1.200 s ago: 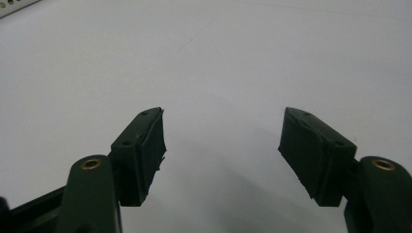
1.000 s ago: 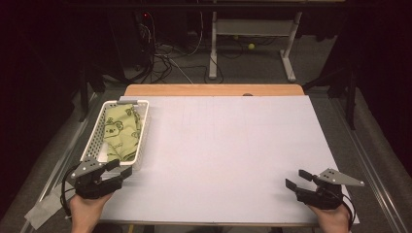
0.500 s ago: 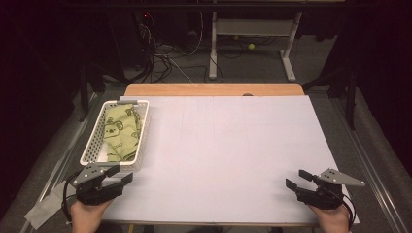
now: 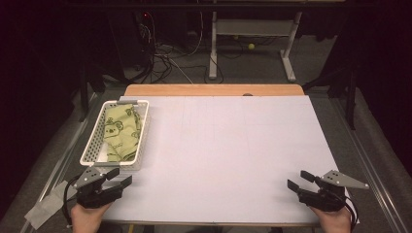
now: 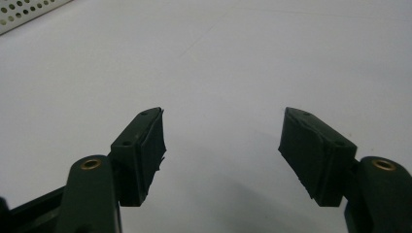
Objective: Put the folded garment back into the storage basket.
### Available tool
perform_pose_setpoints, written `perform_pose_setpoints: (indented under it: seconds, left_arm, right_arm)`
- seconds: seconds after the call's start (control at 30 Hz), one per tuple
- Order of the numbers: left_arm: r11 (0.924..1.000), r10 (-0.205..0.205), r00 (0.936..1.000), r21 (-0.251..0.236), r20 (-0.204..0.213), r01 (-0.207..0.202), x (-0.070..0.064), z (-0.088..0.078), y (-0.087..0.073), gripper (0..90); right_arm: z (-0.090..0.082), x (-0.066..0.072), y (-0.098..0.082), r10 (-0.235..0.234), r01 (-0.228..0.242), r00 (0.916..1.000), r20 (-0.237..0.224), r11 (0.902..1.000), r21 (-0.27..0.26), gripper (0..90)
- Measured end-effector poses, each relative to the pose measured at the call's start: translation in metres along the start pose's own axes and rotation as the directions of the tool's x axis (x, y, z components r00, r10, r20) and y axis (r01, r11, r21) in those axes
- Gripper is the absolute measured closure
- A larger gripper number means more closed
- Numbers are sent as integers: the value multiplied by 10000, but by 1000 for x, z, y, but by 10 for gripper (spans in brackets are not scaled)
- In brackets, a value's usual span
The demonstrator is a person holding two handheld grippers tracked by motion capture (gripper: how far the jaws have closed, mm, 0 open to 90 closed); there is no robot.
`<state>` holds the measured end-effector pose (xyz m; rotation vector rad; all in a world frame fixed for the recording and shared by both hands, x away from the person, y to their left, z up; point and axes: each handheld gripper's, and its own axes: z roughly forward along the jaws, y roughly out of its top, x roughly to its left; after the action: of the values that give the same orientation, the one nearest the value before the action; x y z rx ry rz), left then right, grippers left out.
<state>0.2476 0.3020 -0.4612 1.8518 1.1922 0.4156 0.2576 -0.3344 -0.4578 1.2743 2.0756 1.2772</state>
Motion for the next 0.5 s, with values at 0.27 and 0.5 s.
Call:
perform_pose_setpoints:
  seconds: [0.27,0.5]
  left_arm:
    - [9983,-552,9985,-187,46,552,9,-1,-8,366]
    - [9984,-384,9992,-424,-102,380,9,-2,-9,366]
  right_arm:
    - [-8,5,-4,33,-34,10000,-21,10000,-85,328]
    - [-17,4,-8,272,-268,9995,140,9992,-280,327]
